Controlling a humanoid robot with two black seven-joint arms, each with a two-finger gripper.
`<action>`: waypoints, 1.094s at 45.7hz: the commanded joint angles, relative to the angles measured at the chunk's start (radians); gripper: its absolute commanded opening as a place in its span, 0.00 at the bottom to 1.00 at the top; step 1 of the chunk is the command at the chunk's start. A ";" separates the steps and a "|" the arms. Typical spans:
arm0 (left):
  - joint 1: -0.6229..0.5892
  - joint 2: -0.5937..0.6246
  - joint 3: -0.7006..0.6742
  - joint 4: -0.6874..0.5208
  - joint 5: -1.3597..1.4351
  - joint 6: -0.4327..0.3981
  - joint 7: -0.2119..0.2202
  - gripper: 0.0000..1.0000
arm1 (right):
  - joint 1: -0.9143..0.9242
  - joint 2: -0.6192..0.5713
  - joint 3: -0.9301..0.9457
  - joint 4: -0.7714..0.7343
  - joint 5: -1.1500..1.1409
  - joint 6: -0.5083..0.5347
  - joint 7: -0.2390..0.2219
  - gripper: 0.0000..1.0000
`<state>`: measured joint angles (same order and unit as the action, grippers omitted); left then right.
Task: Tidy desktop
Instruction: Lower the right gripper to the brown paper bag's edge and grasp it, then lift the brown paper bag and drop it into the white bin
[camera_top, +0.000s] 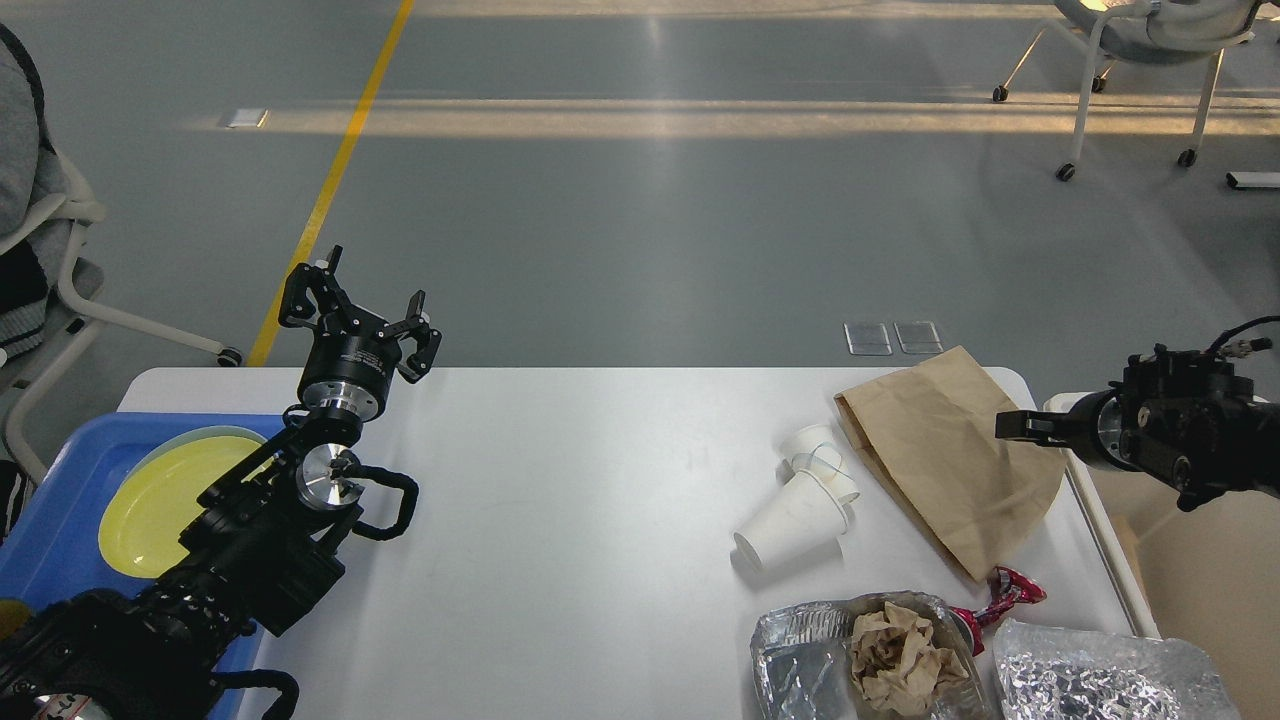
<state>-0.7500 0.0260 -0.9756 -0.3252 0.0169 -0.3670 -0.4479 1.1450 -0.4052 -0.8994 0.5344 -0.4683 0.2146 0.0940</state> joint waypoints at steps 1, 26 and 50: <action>0.001 0.000 0.000 0.000 0.000 0.000 0.000 1.00 | -0.010 0.002 0.013 0.003 0.004 0.000 0.000 0.87; 0.001 0.000 0.000 0.000 0.000 0.000 0.000 1.00 | -0.030 0.016 0.010 0.001 0.004 0.002 0.000 0.00; 0.000 0.000 0.000 0.000 0.000 -0.001 0.000 1.00 | 0.349 -0.052 0.019 0.139 0.023 0.231 0.072 0.00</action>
<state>-0.7496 0.0263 -0.9756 -0.3252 0.0169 -0.3671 -0.4479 1.3137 -0.4070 -0.8850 0.6088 -0.4566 0.3008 0.1331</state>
